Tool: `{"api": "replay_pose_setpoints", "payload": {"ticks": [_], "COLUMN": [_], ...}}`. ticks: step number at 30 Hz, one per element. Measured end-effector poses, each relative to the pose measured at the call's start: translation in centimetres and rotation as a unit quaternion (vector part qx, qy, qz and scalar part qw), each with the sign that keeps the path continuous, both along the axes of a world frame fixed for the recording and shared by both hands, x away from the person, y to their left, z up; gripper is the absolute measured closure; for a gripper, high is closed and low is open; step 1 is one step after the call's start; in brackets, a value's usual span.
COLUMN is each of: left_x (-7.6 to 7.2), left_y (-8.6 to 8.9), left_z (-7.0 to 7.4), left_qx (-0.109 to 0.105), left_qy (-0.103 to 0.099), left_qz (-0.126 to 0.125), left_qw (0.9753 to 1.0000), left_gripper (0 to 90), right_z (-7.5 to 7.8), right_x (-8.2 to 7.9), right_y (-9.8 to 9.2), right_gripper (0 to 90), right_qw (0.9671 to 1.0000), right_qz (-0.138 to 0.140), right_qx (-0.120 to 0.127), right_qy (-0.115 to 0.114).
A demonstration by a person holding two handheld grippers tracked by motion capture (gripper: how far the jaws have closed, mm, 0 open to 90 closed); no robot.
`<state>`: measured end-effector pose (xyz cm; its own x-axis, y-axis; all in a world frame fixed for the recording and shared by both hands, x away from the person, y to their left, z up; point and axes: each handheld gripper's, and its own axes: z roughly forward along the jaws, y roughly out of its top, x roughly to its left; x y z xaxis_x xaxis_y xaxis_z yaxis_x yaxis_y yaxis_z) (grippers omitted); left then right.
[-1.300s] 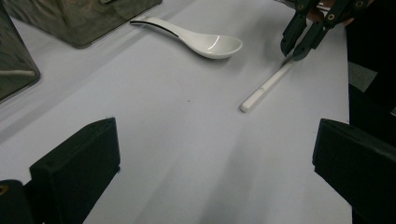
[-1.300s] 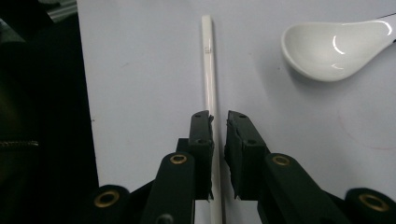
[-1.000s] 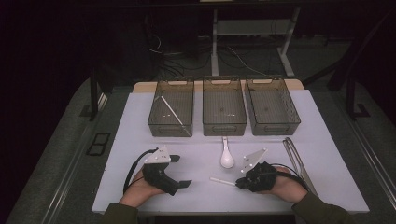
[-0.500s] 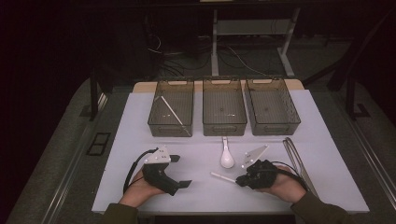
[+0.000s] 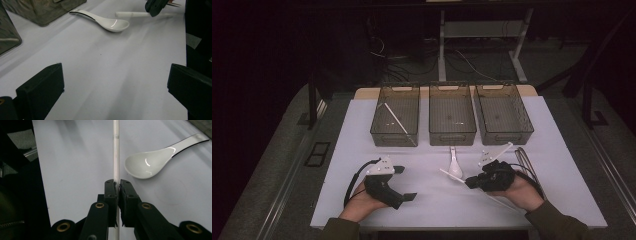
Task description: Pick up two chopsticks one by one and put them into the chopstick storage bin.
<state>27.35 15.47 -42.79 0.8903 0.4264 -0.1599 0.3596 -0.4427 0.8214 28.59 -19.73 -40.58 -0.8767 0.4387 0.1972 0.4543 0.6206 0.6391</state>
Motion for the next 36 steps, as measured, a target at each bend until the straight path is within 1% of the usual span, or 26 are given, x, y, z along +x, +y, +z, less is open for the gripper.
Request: {"api": "replay_pose_setpoints", "payload": {"ticks": [3,4,5,8,10,14,22,23,27,29,33,36], "left_x": [0.0,0.0,0.0,0.0,0.0,0.0,0.0,0.0,0.0,0.0,0.0,0.0], "left_y": [0.0,0.0,0.0,-0.1,0.0,0.0,0.0,0.0,0.0,0.0,-0.1,-0.1], "left_z": [0.0,0.0,0.0,0.0,0.0,0.1,0.1,0.1,0.1,0.0,0.0,0.0], "left_qx": [0.000,0.000,0.000,-0.001,-0.001,0.000,-0.002,-0.001,-0.002,-0.001,-0.003,-0.001], "left_qy": [0.000,0.000,0.000,-0.001,-0.001,-0.002,-0.001,-0.004,-0.002,-0.004,-0.001,-0.002], "left_qz": [0.000,0.000,0.000,-0.001,-0.001,-0.002,-0.001,-0.003,-0.002,0.000,0.002,0.002], "left_qw": [1.0000,1.0000,1.0000,1.0000,1.0000,1.0000,1.0000,1.0000,1.0000,1.0000,1.0000,1.0000], "left_gripper": [0.1,0.1,0.1,0.1,0.1,0.1,0.1,0.1,0.1,0.1,0.1,0.1], "right_z": [0.5,0.7,0.9,1.4,1.9,2.7,4.2,4.4,5.5,6.0,7.0,7.6], "right_x": [0.6,0.8,1.0,1.7,2.1,3.0,4.9,5.2,6.6,7.2,8.7,9.7], "right_y": [-0.1,-0.1,0.0,0.0,0.1,0.5,2.1,2.4,3.3,3.7,4.7,5.7], "right_gripper": [84.7,84.7,84.7,84.7,84.7,84.7,84.6,84.6,84.6,84.6,84.6,84.6], "right_qw": [0.9999,0.9999,0.9999,0.9996,0.9995,0.9988,0.9980,0.9979,0.9975,0.9968,0.9962,0.9959], "right_qz": [-0.007,-0.010,-0.015,-0.022,-0.027,-0.039,-0.050,-0.053,-0.061,-0.070,-0.075,-0.081], "right_qx": [0.008,0.007,0.005,0.015,0.017,0.028,0.035,0.035,0.034,0.035,0.041,0.039], "right_qy": [-0.004,-0.001,-0.004,-0.006,-0.002,-0.005,-0.013,-0.014,-0.017,-0.014,-0.015,-0.015]}}
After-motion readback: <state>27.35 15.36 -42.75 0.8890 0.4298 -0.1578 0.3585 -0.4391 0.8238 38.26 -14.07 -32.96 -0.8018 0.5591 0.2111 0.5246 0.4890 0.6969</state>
